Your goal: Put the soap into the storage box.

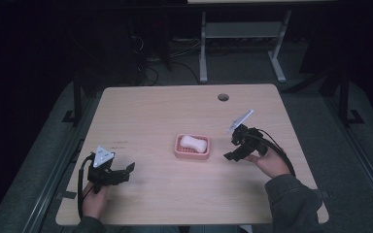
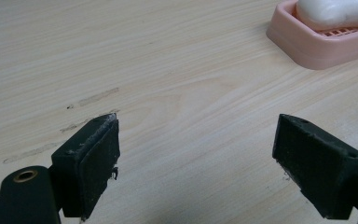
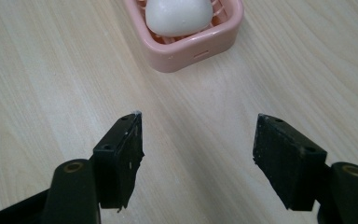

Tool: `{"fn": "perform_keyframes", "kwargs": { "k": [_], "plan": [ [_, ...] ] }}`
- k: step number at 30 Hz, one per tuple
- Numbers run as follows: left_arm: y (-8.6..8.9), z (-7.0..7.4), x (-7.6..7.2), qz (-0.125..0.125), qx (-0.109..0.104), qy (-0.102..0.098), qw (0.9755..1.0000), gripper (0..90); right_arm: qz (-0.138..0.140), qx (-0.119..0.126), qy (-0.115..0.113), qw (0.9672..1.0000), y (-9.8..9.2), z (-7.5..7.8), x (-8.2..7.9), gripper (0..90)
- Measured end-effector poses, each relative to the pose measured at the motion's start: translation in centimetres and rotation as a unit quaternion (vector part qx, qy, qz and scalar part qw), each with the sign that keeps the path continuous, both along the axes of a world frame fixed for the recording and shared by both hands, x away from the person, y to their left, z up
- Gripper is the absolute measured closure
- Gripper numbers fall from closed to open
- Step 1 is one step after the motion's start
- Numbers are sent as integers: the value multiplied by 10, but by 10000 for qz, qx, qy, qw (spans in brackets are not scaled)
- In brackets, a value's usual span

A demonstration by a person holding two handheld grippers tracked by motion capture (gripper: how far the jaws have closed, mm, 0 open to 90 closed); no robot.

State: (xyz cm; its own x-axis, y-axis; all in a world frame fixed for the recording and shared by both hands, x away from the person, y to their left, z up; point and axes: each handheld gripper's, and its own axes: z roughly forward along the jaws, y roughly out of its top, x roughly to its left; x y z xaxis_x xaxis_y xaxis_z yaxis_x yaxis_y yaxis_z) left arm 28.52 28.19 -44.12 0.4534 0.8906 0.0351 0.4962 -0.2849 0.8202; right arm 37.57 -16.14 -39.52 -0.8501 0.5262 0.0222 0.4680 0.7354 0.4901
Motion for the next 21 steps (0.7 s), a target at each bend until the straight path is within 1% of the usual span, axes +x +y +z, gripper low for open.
{"fn": "perform_keyframes", "kwargs": {
  "k": [7,10,13,18,21],
  "plan": [
    [0,0,0,-2,-2,6,10000,141,-18,8,16,10000,-4,-5,-4,326],
    [0,0,0,-9,16,26,10000,141,-52,67,16,10000,-7,-6,-6,326],
    [-1,0,0,0,-13,18,10000,141,-63,61,32,10000,-9,-6,-8,326],
    [-1,-1,0,1,-20,28,10000,141,-63,59,-32,10000,-10,-4,-10,326],
    [-1,0,0,-4,-18,29,10000,141,-84,75,-29,9999,-12,-5,-12,326]
  ]
}}
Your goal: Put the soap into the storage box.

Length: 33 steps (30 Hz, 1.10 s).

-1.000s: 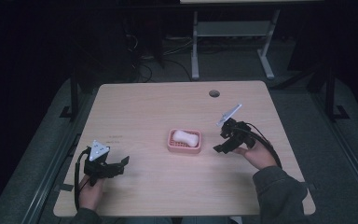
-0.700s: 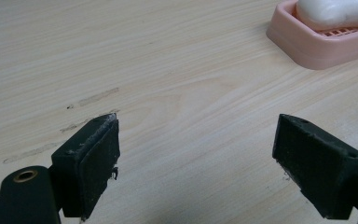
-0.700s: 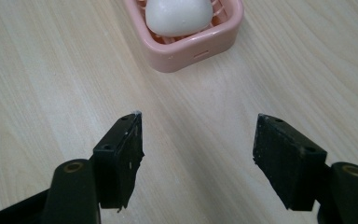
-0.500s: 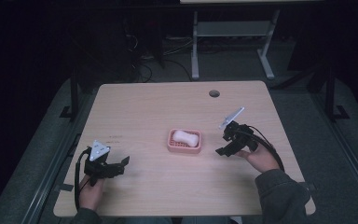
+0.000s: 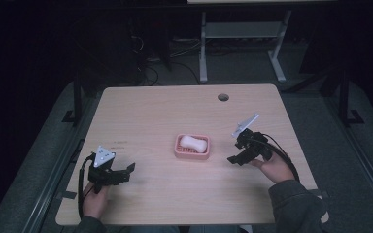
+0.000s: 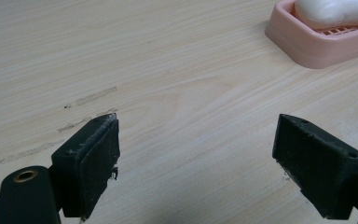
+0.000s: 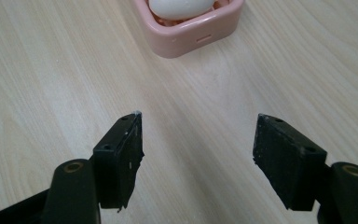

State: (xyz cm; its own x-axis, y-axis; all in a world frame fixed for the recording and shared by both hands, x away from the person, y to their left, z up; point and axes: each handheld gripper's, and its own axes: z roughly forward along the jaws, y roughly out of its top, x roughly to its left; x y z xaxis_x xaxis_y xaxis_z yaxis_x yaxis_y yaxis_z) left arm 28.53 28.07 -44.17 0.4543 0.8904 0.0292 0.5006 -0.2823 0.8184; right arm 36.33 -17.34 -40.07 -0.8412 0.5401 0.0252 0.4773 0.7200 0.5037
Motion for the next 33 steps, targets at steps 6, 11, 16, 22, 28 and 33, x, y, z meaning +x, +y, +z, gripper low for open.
{"fn": "perform_keyframes", "kwargs": {
  "k": [6,11,16,22,28,33],
  "plan": [
    [0,0,0,6,-9,2,10000,141,-39,22,-23,10000,-4,-3,-5,326],
    [-1,-1,0,-12,25,-7,10000,142,-102,41,-38,9999,-11,-4,-11,327],
    [-2,0,0,-35,45,-8,10000,141,-181,114,-16,9998,-17,-3,-17,327],
    [-1,-1,0,-27,27,-20,10000,141,-271,160,-21,9995,-26,-8,-25,327],
    [-1,-1,0,-33,48,-26,10000,141,-343,231,-19,9991,-35,-11,-33,327],
    [-1,0,0,-25,47,-42,10000,141,-409,239,-70,9989,-41,-12,-39,327]
  ]
}}
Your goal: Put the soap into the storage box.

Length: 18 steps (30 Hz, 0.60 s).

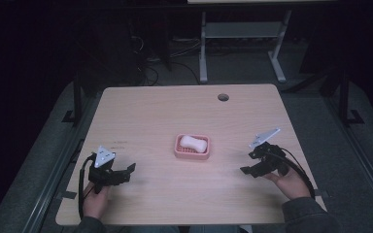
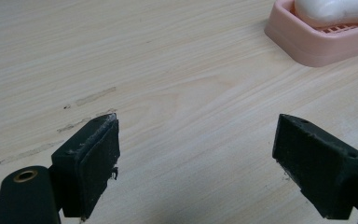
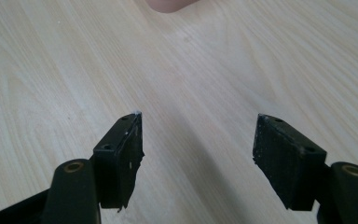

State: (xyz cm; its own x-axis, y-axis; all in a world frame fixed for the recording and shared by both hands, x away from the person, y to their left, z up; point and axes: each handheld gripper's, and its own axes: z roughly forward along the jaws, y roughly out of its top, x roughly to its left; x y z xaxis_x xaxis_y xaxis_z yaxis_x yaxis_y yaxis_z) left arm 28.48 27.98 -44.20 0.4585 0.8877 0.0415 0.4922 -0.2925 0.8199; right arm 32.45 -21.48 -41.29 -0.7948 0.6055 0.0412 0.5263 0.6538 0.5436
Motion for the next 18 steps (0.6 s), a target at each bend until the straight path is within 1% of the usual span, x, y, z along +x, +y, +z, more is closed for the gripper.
{"fn": "perform_keyframes", "kwargs": {
  "k": [2,3,7,8,10,11,12,13,18],
  "plan": [
    [0,0,-1,12,-28,-29,10000,141,-31,14,9,10000,-3,-1,-3,327],
    [0,1,-1,-2,-18,-38,10000,141,-48,28,-21,10000,-6,-2,-6,327],
    [-1,1,-1,8,-5,-46,10000,141,-108,100,-25,9999,-12,-6,-15,327],
    [-1,1,-1,8,-5,-46,10000,142,-108,100,-25,9999,-12,-6,-15,327],
    [-1,1,-1,5,7,-37,10000,141,-175,138,-13,9998,-17,-11,-21,326],
    [-2,1,-1,5,0,-40,10000,141,-175,138,-13,9998,-17,-11,-21,326],
    [-2,1,-1,-8,7,-41,10000,141,-213,189,-32,9996,-22,-14,-24,326],
    [-2,1,-1,-22,5,-50,10000,141,-213,189,-32,9996,-22,-14,-24,326],
    [-1,2,-2,-16,-7,-60,10000,141,-306,278,-106,9991,-31,-16,-34,326]
  ]
}}
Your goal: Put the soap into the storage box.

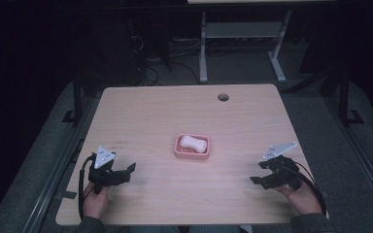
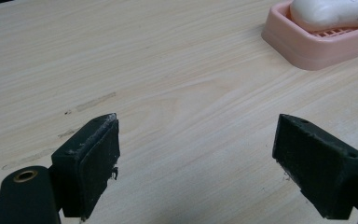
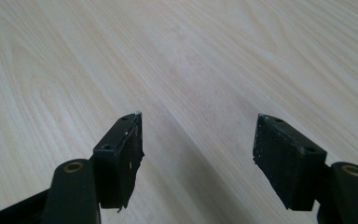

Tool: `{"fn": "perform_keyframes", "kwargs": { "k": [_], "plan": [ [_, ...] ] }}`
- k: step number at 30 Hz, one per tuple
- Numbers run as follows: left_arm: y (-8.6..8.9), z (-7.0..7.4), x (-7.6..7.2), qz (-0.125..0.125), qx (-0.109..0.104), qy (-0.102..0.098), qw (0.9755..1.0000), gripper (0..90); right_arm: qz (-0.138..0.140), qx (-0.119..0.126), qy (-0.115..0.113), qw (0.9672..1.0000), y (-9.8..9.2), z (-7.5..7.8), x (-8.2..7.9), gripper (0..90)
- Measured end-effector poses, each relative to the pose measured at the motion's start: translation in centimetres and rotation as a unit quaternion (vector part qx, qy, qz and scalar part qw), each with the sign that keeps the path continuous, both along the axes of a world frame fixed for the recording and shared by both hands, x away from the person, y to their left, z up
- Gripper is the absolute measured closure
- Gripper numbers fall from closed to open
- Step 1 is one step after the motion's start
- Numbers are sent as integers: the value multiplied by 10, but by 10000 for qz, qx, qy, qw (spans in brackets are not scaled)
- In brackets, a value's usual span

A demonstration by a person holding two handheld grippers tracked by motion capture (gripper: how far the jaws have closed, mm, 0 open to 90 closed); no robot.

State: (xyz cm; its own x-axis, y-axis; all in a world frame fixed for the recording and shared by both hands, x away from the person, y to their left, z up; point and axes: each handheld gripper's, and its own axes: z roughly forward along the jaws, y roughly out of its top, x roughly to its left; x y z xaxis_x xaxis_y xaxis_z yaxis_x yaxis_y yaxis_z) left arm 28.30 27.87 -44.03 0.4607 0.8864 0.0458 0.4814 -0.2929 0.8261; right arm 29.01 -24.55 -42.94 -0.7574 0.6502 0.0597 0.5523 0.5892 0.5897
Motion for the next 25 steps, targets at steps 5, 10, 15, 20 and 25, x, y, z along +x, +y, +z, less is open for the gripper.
{"fn": "perform_keyframes", "kwargs": {
  "k": [5,10,15,20,25],
  "plan": [
    [-1,0,0,-29,20,-5,10000,141,-88,35,-90,9999,-7,-1,-9,326],
    [-2,0,0,-33,23,1,10000,141,-136,62,-144,9998,-12,-4,-16,327],
    [-2,0,0,-37,16,8,10000,141,-207,278,-272,9990,-15,-2,-25,326],
    [-4,-1,0,-67,46,15,10000,141,-267,318,-297,9987,-18,-6,-31,324],
    [-5,-1,0,-112,55,36,9999,141,-348,308,-315,9984,-20,-12,-37,324]
  ]
}}
